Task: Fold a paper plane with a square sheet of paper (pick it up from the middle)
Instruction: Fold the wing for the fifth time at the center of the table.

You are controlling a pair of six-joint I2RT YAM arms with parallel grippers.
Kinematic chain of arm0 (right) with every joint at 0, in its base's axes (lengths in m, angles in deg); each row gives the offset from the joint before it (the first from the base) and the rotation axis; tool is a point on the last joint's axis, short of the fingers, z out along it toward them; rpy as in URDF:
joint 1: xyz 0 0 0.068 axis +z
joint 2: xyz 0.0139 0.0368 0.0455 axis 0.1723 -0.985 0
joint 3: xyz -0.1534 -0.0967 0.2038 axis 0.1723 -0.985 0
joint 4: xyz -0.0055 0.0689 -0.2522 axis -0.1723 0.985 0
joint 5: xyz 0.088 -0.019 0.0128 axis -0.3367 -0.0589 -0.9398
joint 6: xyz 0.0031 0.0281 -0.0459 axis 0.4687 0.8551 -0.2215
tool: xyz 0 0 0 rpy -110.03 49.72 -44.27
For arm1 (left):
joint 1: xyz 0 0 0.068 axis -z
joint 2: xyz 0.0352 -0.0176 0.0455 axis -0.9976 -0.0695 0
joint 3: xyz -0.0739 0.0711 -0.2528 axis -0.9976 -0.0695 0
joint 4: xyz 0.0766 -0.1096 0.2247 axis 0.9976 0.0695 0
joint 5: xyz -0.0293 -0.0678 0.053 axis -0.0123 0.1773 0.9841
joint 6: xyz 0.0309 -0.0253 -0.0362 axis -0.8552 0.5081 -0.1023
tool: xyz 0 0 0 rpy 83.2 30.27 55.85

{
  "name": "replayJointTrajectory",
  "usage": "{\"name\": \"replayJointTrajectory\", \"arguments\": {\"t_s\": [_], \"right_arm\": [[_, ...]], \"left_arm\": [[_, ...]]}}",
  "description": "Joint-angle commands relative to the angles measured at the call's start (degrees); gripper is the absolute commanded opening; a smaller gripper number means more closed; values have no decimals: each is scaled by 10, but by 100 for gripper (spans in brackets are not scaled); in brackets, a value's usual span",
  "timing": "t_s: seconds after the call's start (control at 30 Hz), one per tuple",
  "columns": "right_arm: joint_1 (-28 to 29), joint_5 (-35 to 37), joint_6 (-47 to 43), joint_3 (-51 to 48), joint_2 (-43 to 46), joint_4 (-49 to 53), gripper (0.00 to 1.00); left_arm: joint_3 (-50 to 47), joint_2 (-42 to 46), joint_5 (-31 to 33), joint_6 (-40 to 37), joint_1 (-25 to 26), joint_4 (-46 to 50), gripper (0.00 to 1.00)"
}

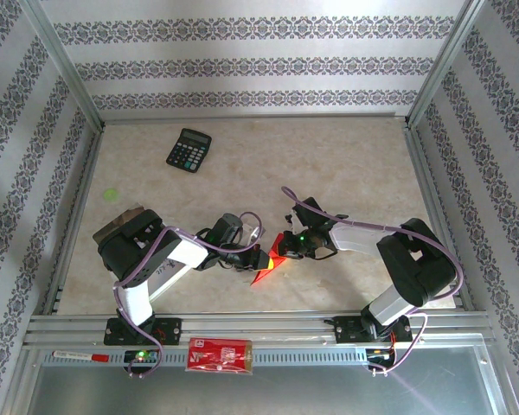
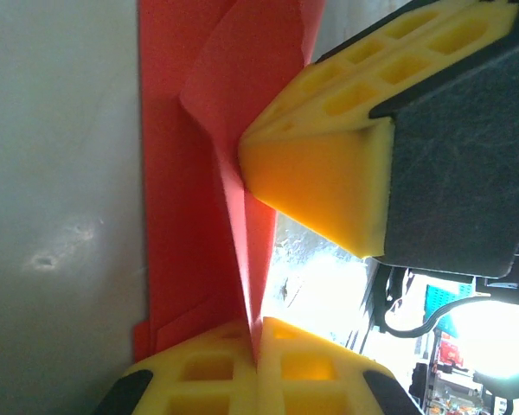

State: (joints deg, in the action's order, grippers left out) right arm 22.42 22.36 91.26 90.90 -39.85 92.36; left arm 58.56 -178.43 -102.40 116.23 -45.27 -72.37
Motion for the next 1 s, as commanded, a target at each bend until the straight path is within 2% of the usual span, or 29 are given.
{"name": "replayJointTrajectory", "arguments": {"t_s": [0.0, 0.43, 0.97], "right_arm": [[-7, 26, -15, -10, -10, 28, 4], [-8, 31, -20, -13, -10, 32, 4], [-10, 33, -24, -7, -15, 38, 4]], "left_arm": [[-6, -29, 45, -19, -5, 72, 0], [-5, -19, 45, -25, -4, 81, 1], [1, 30, 52, -43, -4, 129, 21]]}}
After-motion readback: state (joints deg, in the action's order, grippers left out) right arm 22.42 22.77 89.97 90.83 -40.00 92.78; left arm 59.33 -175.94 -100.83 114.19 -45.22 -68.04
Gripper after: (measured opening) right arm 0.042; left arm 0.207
